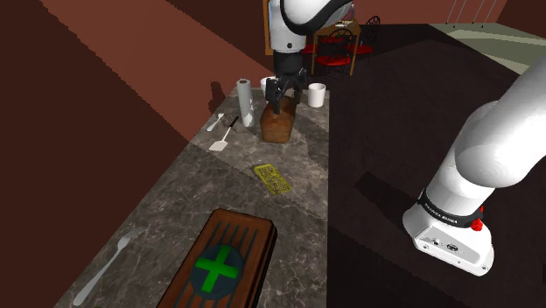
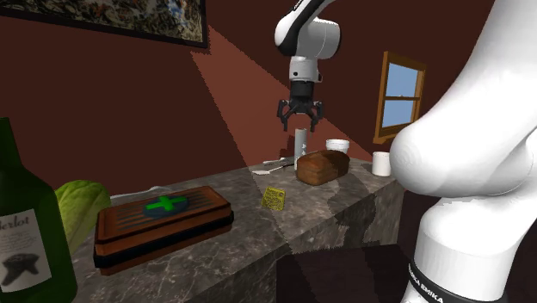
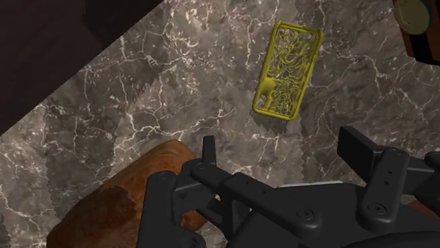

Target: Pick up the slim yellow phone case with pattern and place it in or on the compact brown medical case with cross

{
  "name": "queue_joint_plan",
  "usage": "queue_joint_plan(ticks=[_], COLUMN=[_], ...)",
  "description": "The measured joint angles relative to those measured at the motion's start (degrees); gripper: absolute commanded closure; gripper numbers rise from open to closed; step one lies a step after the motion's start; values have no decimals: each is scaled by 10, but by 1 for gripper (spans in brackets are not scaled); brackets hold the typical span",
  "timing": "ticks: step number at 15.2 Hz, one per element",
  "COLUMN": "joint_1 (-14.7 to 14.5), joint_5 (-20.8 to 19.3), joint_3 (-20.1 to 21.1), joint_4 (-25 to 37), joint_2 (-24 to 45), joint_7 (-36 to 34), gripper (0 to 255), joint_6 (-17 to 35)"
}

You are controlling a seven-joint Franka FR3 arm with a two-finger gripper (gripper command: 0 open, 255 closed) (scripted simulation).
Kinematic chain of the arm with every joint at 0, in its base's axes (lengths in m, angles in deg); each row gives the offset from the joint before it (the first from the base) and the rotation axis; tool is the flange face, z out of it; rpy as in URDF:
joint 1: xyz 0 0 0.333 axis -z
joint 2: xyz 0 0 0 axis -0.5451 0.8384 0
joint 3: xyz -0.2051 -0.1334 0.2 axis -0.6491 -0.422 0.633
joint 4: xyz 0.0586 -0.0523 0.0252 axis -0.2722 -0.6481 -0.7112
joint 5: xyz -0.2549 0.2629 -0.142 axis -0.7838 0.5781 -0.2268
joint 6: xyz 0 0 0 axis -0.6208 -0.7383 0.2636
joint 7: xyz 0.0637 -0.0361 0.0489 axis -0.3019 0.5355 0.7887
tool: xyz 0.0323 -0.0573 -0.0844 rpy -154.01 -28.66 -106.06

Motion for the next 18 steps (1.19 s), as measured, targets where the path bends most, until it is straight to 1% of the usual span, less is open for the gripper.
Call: queue_joint_plan(ticks=[4, 8, 10, 14, 18], joint_1=[-7, -16, -22, -27, -30], joint_5=[3, -3, -8, -11, -14], joint_3=[16, 29, 32, 34, 35], joint_4=[41, 103, 142, 146, 132], joint_2=[76, 164, 208, 233, 250], joint_7=[-34, -71, -88, -97, -100], gripper=[0, 0, 0, 0, 0], joint_6=[42, 77, 86, 108, 139])
